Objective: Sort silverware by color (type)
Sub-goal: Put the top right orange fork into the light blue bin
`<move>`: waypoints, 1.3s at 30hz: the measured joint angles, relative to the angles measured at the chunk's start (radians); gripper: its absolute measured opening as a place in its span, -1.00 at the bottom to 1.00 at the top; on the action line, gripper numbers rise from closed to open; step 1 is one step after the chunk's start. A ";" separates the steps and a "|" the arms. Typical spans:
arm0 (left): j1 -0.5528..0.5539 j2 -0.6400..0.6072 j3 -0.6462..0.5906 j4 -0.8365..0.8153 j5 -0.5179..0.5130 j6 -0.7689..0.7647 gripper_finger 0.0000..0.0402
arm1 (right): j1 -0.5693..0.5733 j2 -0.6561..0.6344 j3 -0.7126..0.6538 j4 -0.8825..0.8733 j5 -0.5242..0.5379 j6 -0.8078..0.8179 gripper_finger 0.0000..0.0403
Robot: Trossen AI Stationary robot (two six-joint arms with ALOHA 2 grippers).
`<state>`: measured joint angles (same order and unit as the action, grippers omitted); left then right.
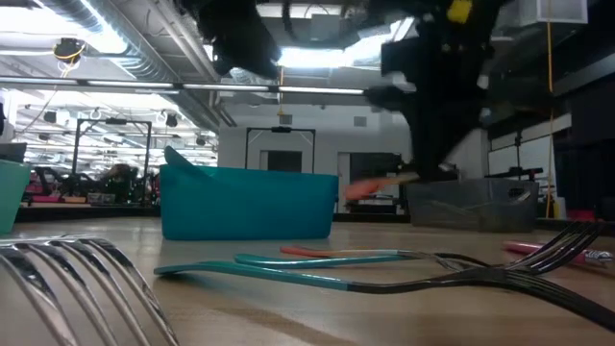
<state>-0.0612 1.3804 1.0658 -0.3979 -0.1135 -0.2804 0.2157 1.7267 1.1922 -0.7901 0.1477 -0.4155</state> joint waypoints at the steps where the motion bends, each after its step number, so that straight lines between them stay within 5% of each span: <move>1: 0.000 0.000 0.007 0.000 0.007 -0.014 -0.18 | 0.000 0.000 0.021 -0.006 0.026 -0.035 -0.99; 14: 0.000 0.000 0.027 0.003 0.126 -0.243 -0.18 | 0.000 -0.002 0.212 0.109 0.333 -0.493 -0.99; 25: 0.000 0.000 0.027 -0.008 0.097 -0.268 -0.18 | 0.000 -0.002 0.235 0.327 0.339 -0.743 -0.99; 39: -0.001 0.000 0.027 -0.006 0.097 -0.270 -0.18 | 0.000 -0.003 0.235 0.452 0.339 -0.799 -0.99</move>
<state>-0.0618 1.3800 1.0931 -0.4038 -0.0169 -0.5508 0.2157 1.7237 1.4273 -0.3377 0.4867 -1.2140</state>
